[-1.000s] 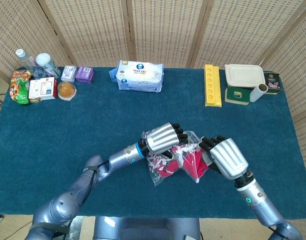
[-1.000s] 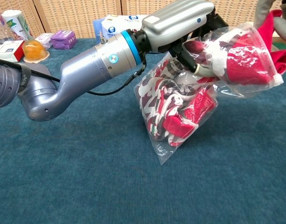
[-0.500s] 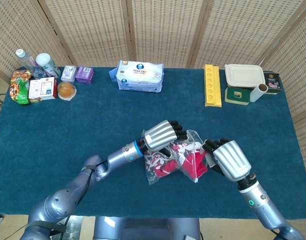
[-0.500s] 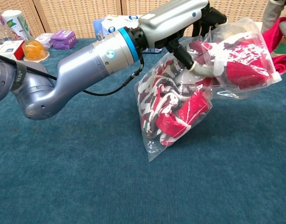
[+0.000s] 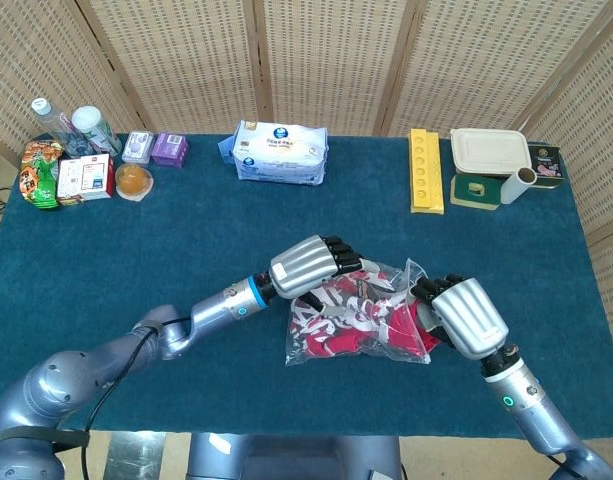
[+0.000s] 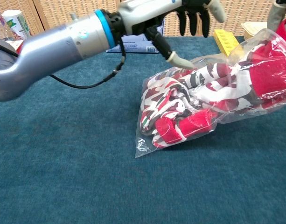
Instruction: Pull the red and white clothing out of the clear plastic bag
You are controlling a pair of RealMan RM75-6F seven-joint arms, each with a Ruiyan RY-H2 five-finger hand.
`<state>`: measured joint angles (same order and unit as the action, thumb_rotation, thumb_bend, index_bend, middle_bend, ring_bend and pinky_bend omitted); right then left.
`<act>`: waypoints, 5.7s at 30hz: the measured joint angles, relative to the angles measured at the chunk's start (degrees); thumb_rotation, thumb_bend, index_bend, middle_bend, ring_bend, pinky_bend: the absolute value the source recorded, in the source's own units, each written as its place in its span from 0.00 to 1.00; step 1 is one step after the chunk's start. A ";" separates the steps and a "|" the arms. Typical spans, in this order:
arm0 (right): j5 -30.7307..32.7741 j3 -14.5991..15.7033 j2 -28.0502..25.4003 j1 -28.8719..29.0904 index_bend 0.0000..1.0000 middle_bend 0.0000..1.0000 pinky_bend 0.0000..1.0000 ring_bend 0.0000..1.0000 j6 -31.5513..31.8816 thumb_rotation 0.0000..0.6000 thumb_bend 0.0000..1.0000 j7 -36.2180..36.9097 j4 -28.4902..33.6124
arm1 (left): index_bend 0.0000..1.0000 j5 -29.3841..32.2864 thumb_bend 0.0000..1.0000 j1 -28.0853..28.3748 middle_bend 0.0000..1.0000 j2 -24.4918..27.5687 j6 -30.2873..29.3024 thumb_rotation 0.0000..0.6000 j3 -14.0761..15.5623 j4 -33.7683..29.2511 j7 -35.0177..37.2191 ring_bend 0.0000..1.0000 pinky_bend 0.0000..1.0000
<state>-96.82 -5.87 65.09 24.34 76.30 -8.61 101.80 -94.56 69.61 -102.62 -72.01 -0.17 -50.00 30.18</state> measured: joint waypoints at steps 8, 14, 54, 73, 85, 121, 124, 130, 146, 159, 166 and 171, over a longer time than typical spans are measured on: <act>-0.05 0.51 -0.21 -0.49 0.72 0.52 0.65 0.68 0.38 1.00 0.66 0.51 -0.86 | 0.26 2.78 0.00 -4.06 0.30 12.04 7.60 1.00 1.50 -11.16 -10.21 0.23 0.31; 0.16 1.09 -0.19 -0.83 0.72 0.52 0.65 0.69 0.14 1.00 0.66 0.68 -1.56 | 0.27 5.32 0.02 -4.68 0.23 14.94 16.50 1.00 2.55 -12.63 -13.64 0.13 0.24; 1.23 1.69 -0.88 -0.98 0.72 0.53 0.66 0.70 -1.06 1.00 0.66 2.96 -3.05 | 0.53 7.75 0.40 2.48 0.20 -7.22 35.15 1.00 -2.55 14.97 -10.60 0.09 0.24; 1.66 2.03 -1.25 -1.36 0.73 0.54 0.67 0.71 -1.21 1.00 0.66 3.07 -2.28 | 0.65 4.79 0.56 0.46 0.20 -8.81 29.83 1.00 -0.65 18.93 -4.28 0.09 0.28; 1.01 2.35 -1.72 -1.95 0.73 0.54 0.67 0.72 -0.40 1.00 0.66 2.87 -1.53 | 0.66 3.37 0.56 -4.00 0.20 -1.68 26.32 1.00 1.99 12.92 -3.81 0.09 0.29; 0.16 2.16 -1.80 -2.60 0.74 0.56 0.68 0.74 0.48 1.00 0.67 0.21 0.79 | 0.69 5.46 0.56 -20.03 0.23 16.70 17.39 1.00 4.32 -4.42 -6.24 0.11 0.31; 0.34 1.95 -1.94 -2.81 0.74 0.56 0.68 0.74 0.92 1.00 0.67 0.35 0.78 | 0.69 5.67 0.56 -20.98 0.23 17.54 16.95 1.00 4.22 -4.94 -5.82 0.11 0.31; 0.97 1.36 -2.47 -3.26 0.74 0.56 0.68 0.74 1.81 1.00 0.67 0.47 0.74 | 0.69 6.03 0.56 -22.76 0.23 19.25 16.26 1.00 4.10 -5.80 -5.42 0.11 0.32; 4.23 -0.60 -4.42 -4.28 0.74 0.56 0.68 0.74 3.30 1.00 0.67 1.93 -0.62 | 0.69 8.03 0.56 -28.43 0.23 25.43 13.51 1.00 3.33 -8.87 -6.54 0.11 0.32; 6.93 -2.15 -6.41 -5.44 0.74 0.57 0.68 0.74 4.75 1.00 0.67 4.86 -3.11 | 0.69 11.06 0.56 -33.87 0.23 31.08 11.49 1.00 2.18 -11.77 -8.25 0.11 0.32; 8.89 -3.00 -7.63 -6.43 0.74 0.57 0.68 0.74 5.68 1.00 0.67 6.19 -4.24 | 0.69 12.30 0.56 -35.73 0.23 32.43 11.35 1.00 1.26 -11.84 -8.93 0.11 0.32; 9.72 -3.29 -8.11 -7.04 0.74 0.57 0.68 0.74 6.08 1.00 0.67 6.74 -5.01 | 0.69 12.67 0.56 -36.40 0.23 32.46 11.69 1.00 0.65 -11.01 -9.27 0.11 0.32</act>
<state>-87.11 -9.15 56.98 17.30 82.39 -1.87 96.79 -81.89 33.21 -70.16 -60.33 0.48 -61.01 20.91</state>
